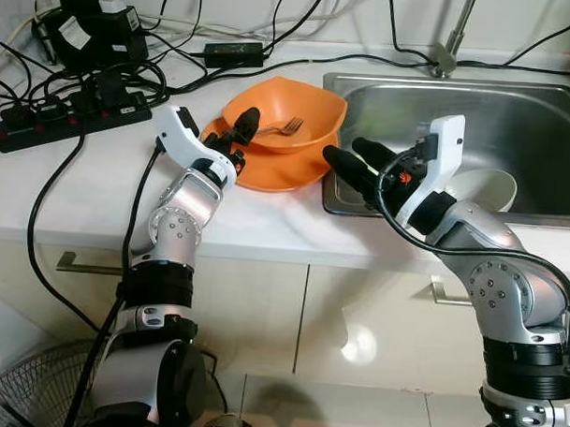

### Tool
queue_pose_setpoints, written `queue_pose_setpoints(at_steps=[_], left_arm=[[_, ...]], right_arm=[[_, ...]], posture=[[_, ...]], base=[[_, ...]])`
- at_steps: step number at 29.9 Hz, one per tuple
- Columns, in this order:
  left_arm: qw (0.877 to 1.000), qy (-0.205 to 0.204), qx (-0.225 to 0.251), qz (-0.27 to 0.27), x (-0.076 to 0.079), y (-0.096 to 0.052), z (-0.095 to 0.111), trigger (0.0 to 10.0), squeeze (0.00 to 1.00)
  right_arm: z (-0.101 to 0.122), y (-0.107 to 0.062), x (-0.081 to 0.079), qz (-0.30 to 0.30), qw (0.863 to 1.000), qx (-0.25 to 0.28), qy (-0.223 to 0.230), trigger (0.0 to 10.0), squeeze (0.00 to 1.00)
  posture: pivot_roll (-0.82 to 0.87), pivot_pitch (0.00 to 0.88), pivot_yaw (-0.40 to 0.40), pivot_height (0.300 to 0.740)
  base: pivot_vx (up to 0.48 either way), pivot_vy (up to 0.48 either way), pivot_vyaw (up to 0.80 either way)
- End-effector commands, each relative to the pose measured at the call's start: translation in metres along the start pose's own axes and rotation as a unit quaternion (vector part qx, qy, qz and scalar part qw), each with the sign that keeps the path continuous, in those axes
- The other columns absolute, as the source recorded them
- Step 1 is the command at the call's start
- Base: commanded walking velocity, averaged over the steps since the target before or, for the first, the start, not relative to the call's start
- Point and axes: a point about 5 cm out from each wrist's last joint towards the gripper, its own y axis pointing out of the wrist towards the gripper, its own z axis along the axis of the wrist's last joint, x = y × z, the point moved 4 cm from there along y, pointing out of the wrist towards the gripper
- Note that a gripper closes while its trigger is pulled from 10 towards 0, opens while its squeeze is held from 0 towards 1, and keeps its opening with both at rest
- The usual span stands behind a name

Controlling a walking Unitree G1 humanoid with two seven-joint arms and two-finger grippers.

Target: Kitchen organization

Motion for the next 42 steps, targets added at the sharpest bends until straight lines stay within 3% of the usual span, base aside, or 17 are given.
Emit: queue_pose_setpoints(at_steps=[1, 42], left_arm=[[1.0, -0.009, -0.001, 0.0, 0.0033, 0.0021, 0.0019, 0.0, 0.0], [0.997, -0.075, -0.013, -0.014, 0.0109, 0.0009, 0.0016, 0.0, 0.0]], right_arm=[[0.0019, -0.0019, -0.0019, 0.001, 1.0, 0.0, -0.003, 10.0, 0.0], [0.0017, 0.0006, 0.0057, -0.014, 1.0, -0.004, -0.011, 10.0, 0.0]], posture=[[0.0, 0.042, 0.06, 0.74], [0.01, 0.048, 0.052, 0.74]], base=[[0.0, 0.0, 0.0], [0.0, 0.0, 0.0]])
